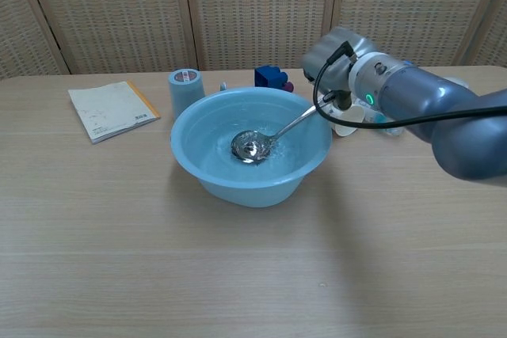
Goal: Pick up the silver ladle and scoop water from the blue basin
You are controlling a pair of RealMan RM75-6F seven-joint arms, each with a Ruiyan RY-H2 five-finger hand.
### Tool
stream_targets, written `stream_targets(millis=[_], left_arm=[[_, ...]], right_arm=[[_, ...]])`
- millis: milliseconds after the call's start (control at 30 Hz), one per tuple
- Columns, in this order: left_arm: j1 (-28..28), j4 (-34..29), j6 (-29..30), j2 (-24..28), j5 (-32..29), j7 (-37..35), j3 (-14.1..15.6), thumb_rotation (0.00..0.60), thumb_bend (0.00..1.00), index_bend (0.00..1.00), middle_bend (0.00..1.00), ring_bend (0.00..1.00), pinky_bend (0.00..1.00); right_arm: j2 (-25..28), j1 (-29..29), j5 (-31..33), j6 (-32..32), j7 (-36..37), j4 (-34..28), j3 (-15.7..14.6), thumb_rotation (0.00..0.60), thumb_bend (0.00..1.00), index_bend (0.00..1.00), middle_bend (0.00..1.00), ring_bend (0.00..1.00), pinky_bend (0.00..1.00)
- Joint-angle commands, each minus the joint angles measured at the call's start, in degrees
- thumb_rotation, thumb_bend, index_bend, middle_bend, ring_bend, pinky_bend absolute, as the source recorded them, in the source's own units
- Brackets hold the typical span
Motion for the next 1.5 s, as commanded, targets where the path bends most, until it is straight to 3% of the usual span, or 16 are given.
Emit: stream_targets(millis=[33,233,633,800,1367,1500], left_arm=[[0.0,0.1,0.1,0.0,0.1,-0.1,0.0,0.600,0.00,0.00,0.00,0.00,0.00],[0.1,0.1,0.1,0.1,0.2,-0.3,0.1,0.600,0.00,0.00,0.00,0.00,0.00],[0.1,0.2,0.0,0.5,0.3,-1.3,0.1,0.600,0.00,0.00,0.00,0.00,0.00],[0.2,0.1,0.0,0.6,0.5,-1.5,0.2,0.600,0.00,0.00,0.00,0.00,0.00],[0.3,-0.2,0.4,1.0,0.8,-2.0,0.2,0.600,0.00,0.00,0.00,0.00,0.00],[0.3,-0.2,0.4,1.0,0.8,-2.1,0.1,0.600,0.00,0.00,0.00,0.00,0.00]], right_arm=[[-0.4,-0.4,-1.0,-0.2,-1.2,-0.6,-0.1,0.600,0.87,0.73,0.97,1.00,1.00],[-0.4,-1.3,1.3,-0.3,-3.8,-4.5,2.1,0.600,0.88,0.73,0.97,1.00,1.00],[6.9,-1.5,25.8,2.0,-6.8,-21.2,16.0,0.600,0.92,0.74,0.98,1.00,1.00],[11.2,-1.0,32.2,3.0,-6.7,-26.2,19.3,0.600,0.92,0.74,0.98,1.00,1.00],[20.5,1.2,42.6,6.6,-4.9,-35.7,23.4,0.600,0.92,0.74,0.98,1.00,1.00],[21.5,1.8,40.6,7.7,-4.1,-36.8,22.8,0.600,0.92,0.74,0.98,1.00,1.00]])
